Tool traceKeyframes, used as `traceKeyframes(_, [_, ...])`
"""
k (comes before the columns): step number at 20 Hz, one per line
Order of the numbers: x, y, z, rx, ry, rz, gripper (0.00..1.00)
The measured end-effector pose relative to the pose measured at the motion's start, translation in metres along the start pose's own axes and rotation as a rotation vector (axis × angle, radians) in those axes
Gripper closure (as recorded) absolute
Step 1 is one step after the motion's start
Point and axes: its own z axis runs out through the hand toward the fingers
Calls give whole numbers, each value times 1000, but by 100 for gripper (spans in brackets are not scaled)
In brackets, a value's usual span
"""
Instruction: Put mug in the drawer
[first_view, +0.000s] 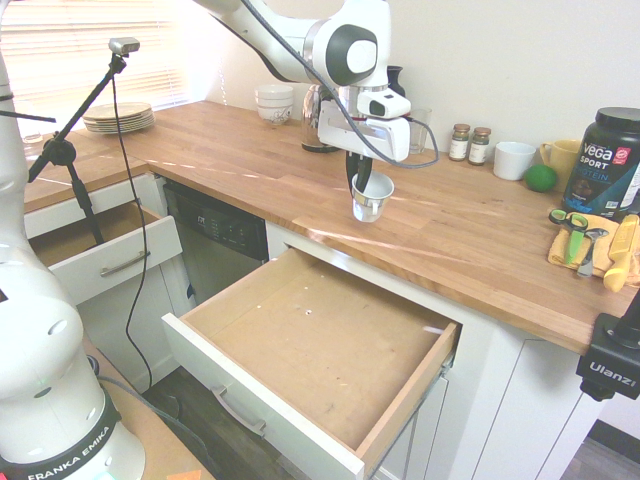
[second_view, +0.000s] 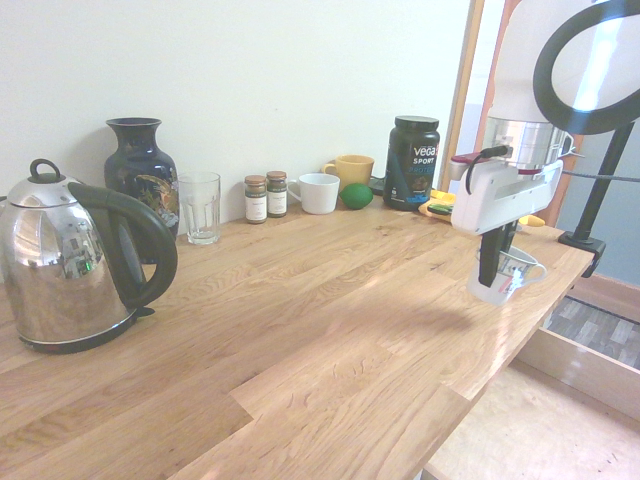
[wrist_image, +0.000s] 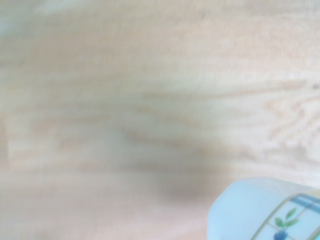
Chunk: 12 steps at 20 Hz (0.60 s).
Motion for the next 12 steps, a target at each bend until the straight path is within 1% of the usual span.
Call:
traceKeyframes(7, [-46, 54, -19, 5, 8, -53, 100])
traceKeyframes(12, [-73, 101, -5, 6, 1, -30, 100])
